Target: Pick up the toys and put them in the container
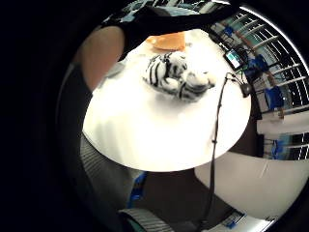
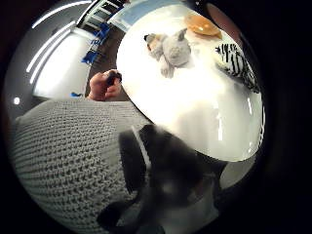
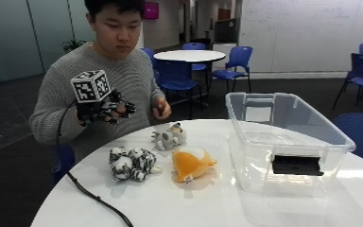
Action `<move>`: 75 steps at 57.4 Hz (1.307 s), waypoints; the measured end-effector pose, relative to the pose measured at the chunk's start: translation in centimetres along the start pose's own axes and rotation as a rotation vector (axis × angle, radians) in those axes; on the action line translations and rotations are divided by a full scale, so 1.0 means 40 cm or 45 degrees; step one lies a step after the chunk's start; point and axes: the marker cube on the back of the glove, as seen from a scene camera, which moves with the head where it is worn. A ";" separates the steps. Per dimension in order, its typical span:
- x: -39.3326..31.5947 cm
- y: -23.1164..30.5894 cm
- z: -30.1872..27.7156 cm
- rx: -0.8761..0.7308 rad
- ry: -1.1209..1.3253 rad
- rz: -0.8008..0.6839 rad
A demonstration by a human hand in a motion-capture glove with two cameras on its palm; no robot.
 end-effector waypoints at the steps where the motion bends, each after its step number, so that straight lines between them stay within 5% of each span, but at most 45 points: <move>1: 0.000 0.000 0.000 0.000 0.002 0.001; 29: 0.049 -0.019 -0.002 0.008 0.030 0.058; 51: 0.213 -0.329 -0.017 -0.088 0.138 0.207; 75: 0.282 -0.293 0.112 -0.256 0.090 0.337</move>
